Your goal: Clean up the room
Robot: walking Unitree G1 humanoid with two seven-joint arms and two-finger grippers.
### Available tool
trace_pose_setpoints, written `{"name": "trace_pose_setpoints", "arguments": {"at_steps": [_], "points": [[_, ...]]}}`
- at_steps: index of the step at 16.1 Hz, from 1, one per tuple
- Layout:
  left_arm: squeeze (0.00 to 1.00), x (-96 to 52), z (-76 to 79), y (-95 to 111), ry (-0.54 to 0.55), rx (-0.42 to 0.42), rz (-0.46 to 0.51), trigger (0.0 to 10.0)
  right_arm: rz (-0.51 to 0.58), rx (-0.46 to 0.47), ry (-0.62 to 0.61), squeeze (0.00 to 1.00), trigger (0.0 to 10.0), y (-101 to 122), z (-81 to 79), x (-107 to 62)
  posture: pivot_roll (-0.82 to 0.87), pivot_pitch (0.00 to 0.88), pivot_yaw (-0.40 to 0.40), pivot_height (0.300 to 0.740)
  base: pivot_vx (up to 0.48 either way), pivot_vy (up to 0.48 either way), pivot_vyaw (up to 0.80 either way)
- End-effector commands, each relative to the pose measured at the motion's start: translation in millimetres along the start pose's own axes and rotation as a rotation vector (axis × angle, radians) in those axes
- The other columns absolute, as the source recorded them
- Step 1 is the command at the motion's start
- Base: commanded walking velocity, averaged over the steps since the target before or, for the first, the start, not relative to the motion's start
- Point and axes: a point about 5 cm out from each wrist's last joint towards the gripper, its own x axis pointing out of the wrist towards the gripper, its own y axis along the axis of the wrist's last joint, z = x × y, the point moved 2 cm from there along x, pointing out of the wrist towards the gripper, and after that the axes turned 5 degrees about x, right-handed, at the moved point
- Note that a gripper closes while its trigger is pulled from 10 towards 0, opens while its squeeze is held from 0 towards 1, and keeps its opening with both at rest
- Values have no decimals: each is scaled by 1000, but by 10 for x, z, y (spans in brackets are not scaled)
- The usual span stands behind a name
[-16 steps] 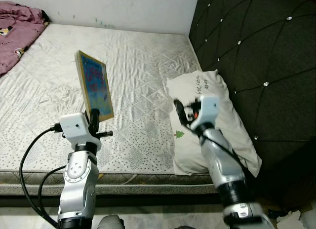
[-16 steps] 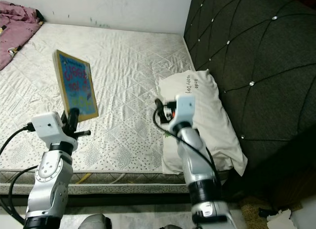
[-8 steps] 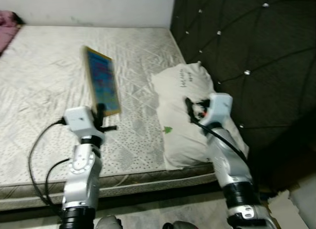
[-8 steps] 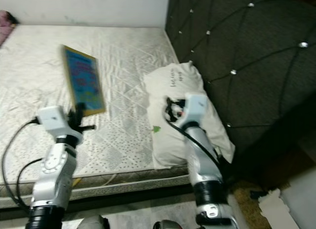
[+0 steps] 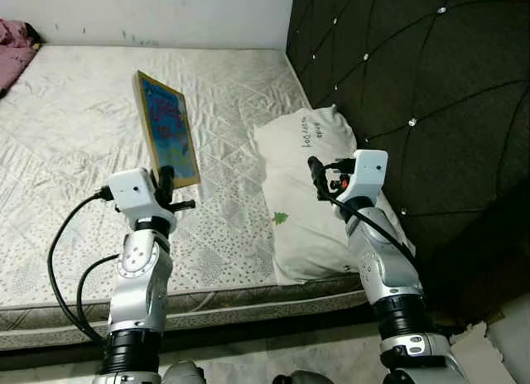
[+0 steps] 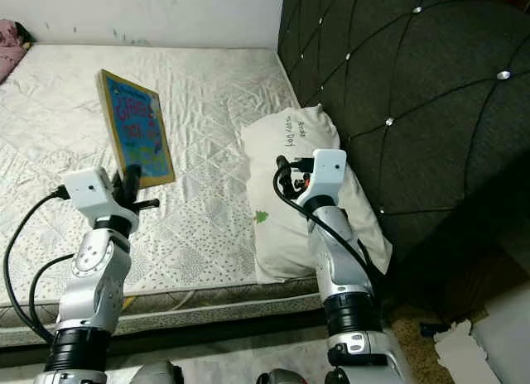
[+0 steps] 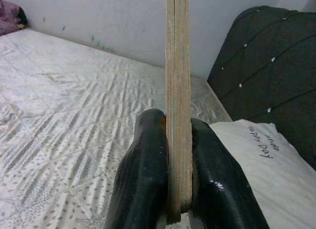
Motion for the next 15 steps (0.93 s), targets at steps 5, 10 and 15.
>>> {"name": "trace_pose_setpoints", "arguments": {"at_steps": [5, 10, 15], "points": [[0, -54, 12, 31, 3, 5, 34, 10000, -22, -19, 0, 0, 10000, -38, 40, 13, 49, 0, -77, 740, 0, 0, 0], [0, -219, -31, 19, 6, -10, 32, 10000, -17, 47, -37, 0, 10000, -160, 17, -133, 85, 0, -81, 740, 0, 0, 0], [0, -472, -258, -23, 119, -4, -10, 10000, -39, 85, -41, 0, 10000, -281, -23, -261, 127, 0, -88, 740, 0, 0, 0]]}}
